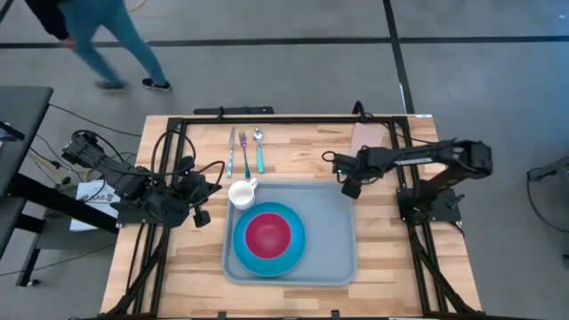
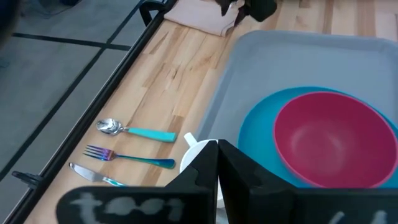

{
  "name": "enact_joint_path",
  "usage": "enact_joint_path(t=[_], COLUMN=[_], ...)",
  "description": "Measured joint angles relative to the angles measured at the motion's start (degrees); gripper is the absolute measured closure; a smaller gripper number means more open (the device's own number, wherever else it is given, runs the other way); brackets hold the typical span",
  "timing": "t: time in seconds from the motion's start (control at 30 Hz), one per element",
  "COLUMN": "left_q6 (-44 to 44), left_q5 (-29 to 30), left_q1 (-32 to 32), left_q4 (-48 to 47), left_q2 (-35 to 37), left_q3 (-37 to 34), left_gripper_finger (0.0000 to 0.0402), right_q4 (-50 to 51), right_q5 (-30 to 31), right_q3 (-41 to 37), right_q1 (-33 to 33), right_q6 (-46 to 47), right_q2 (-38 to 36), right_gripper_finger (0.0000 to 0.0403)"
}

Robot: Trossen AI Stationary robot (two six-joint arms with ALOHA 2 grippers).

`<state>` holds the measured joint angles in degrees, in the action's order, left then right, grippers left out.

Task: Set up tray
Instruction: Put the gray napkin on the gray serving tray to the right of the blue plate

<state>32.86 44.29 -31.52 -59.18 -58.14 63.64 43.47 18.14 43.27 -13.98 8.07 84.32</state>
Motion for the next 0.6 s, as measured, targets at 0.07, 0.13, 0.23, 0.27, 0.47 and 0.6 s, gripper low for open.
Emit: enact_joint_path(t=[0.07,0.13,0.23,0.27,0.47,0.6], left_q6=[0.0,0.0,0.0,0.0,0.0,0.0], left_q5=[0.0,0.0,0.0,0.0,0.1,0.0], left_q1=[0.0,0.0,0.0,0.0,0.0,0.0], left_q4=[0.0,0.0,0.0,0.0,0.0,0.0], left_q2=[0.0,0.0,0.0,0.0,0.0,0.0], left_q3=[0.0,0.0,0.0,0.0,0.0,0.0], left_gripper_finger=[0.0401,0.0401,0.0401,0.0401,0.0401,0.0401], right_q4=[-0.5,-1.1,-0.8,-0.7,-1.8,-2.3], right_q5=[-0.1,-0.1,-0.2,-0.2,-0.8,-2.7], right_q3=[0.0,0.0,0.2,0.3,0.4,0.4], right_q1=[-0.9,-1.8,-3.1,-3.5,-5.8,-8.4], right_q6=[-0.5,-0.7,-0.8,-1.1,-8.6,-12.1], right_q2=[2.2,4.3,6.6,7.1,8.7,8.7], right_gripper_finger=[0.0188,0.0185,0.0184,0.0184,0.0187,0.0195])
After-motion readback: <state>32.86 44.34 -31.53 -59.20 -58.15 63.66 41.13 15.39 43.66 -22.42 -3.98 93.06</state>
